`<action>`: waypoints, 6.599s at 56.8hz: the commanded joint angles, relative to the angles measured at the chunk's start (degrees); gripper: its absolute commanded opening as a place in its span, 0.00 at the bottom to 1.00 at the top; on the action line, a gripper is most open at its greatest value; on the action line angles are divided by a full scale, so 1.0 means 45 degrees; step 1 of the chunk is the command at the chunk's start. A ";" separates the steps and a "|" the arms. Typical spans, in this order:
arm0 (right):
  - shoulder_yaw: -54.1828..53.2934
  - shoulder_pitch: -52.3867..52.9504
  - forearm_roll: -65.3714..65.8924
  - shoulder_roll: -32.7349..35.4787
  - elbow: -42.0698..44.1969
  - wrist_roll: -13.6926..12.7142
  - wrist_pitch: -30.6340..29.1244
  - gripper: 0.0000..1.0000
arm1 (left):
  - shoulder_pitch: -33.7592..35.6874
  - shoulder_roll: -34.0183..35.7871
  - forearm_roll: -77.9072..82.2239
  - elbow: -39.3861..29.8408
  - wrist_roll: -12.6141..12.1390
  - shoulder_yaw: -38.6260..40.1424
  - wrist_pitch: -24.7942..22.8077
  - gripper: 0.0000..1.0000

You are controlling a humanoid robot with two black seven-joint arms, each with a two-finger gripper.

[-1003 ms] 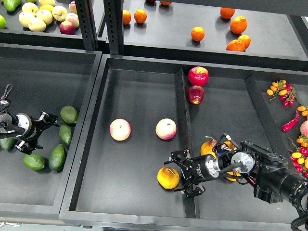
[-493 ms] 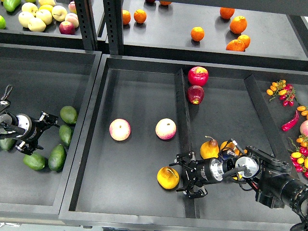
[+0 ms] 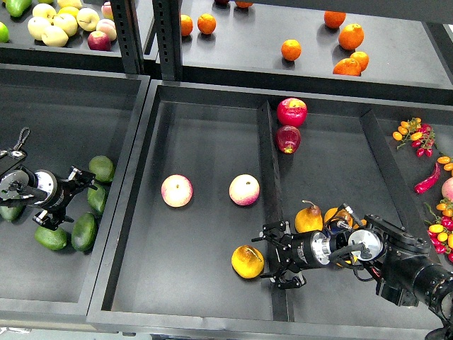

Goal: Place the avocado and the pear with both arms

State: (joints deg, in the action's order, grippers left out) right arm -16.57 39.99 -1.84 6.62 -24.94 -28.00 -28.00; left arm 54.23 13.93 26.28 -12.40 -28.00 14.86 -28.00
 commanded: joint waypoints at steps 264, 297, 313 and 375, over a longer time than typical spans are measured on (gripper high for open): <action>-0.4522 -0.4512 -0.2754 0.4232 -0.2564 0.0001 0.0000 0.13 | -0.0156 0.0029 0.0020 0.0198 0.0000 0.0233 0.0000 0.99; -0.4541 -0.4649 -0.2696 0.4369 -0.2701 0.0001 0.0000 0.43 | -0.0156 0.0068 0.0020 0.0178 0.0000 0.0214 0.0000 0.99; -0.4678 -0.4629 -0.2715 0.4525 -0.3110 0.0001 0.0000 0.66 | -0.0058 0.0126 0.0001 0.0139 0.0000 0.0233 0.0000 0.99; -1.3855 -0.3614 -0.4883 0.1206 -0.4146 0.0001 0.0000 0.99 | -0.0155 -0.0067 -0.9040 -0.2769 0.0000 1.0503 0.0000 0.99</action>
State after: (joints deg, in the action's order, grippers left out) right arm -74.78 22.14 -22.02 15.01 -44.25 -28.00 -28.00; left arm 55.03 15.37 -7.50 -19.66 -28.00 52.78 -27.99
